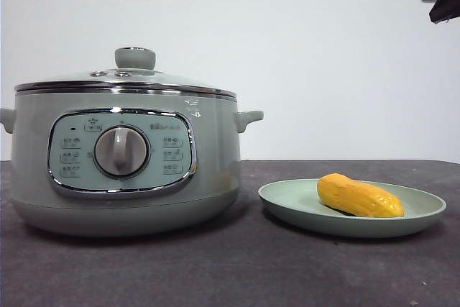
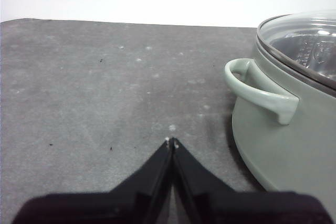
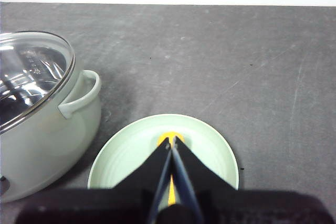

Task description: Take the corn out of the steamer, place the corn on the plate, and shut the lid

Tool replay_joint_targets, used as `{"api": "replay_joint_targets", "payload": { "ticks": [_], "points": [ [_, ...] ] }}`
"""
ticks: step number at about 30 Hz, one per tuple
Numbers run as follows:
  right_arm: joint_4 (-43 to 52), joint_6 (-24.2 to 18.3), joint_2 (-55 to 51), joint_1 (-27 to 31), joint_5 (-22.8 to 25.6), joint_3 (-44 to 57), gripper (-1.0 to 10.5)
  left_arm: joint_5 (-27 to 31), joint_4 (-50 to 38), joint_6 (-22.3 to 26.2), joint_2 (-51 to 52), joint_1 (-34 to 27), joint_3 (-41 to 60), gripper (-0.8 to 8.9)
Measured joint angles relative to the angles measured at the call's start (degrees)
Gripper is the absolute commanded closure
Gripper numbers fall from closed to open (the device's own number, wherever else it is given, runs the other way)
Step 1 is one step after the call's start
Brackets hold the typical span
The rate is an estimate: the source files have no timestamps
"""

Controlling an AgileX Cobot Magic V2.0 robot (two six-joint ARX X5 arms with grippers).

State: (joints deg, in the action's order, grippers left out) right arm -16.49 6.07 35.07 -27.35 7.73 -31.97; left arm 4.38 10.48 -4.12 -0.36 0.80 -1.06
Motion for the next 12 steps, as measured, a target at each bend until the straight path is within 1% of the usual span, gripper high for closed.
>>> {"api": "replay_joint_targets", "payload": {
  "ticks": [4, 8, 12],
  "points": [
    [-0.28, -0.31, -0.02, 0.00, -0.02, 0.00, 9.4, 0.00, 0.00, 0.00, 0.00, 0.00, 0.00, 8.17],
    [-1.92, -3.26, -2.62, 0.87, -0.07, 0.35, 9.4, 0.00, 0.02, 0.00, 0.00, 0.00, 0.00, 8.17],
    [0.00, -5.90, -7.39, 5.09, -0.24, 2.62, 9.4, -0.02, 0.00, 0.00, 0.00, 0.00, 0.00, 8.17]
  ]
}}
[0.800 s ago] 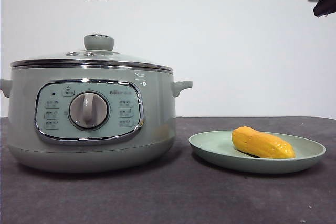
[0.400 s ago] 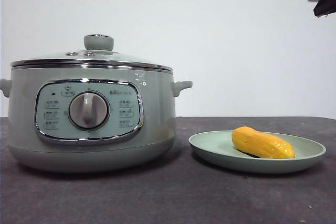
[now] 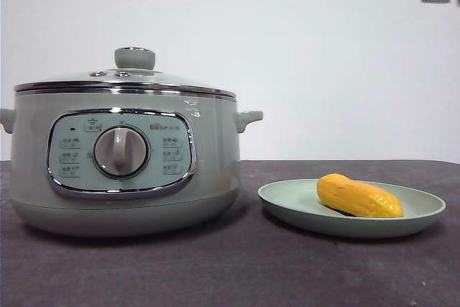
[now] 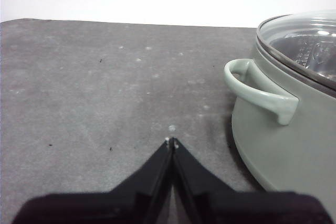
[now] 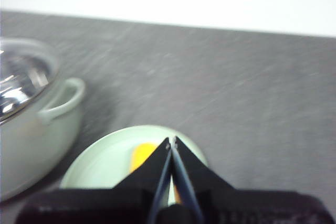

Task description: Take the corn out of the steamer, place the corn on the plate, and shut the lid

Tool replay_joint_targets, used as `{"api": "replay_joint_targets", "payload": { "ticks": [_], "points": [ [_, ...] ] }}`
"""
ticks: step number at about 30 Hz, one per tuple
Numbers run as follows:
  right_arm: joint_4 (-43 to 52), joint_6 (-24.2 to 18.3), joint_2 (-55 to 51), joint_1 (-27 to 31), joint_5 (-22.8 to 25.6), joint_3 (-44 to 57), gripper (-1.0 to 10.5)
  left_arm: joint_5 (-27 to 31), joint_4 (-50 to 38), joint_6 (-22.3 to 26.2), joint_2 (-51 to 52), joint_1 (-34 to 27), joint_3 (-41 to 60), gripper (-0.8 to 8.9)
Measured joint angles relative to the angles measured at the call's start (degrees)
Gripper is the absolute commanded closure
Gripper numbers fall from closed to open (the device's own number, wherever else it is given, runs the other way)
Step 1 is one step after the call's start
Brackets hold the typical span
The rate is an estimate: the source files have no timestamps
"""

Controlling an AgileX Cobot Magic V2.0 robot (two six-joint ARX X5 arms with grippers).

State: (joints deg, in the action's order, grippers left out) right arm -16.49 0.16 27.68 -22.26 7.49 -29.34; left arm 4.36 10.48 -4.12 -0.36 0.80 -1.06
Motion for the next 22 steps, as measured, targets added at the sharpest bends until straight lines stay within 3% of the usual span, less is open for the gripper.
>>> {"api": "replay_joint_targets", "payload": {
  "ticks": [11, 22],
  "points": [
    [7.67, -1.05, -18.64, 15.58, -11.89, 17.99, 9.4, 0.00, 0.00, 0.00, 0.00, 0.00, 0.00, 8.17],
    [7.98, -1.05, -25.81, 16.39, -13.09, 27.85, 9.4, 0.00, 0.00, 0.00, 0.00, 0.00, 0.00, 8.17]
  ]
}}
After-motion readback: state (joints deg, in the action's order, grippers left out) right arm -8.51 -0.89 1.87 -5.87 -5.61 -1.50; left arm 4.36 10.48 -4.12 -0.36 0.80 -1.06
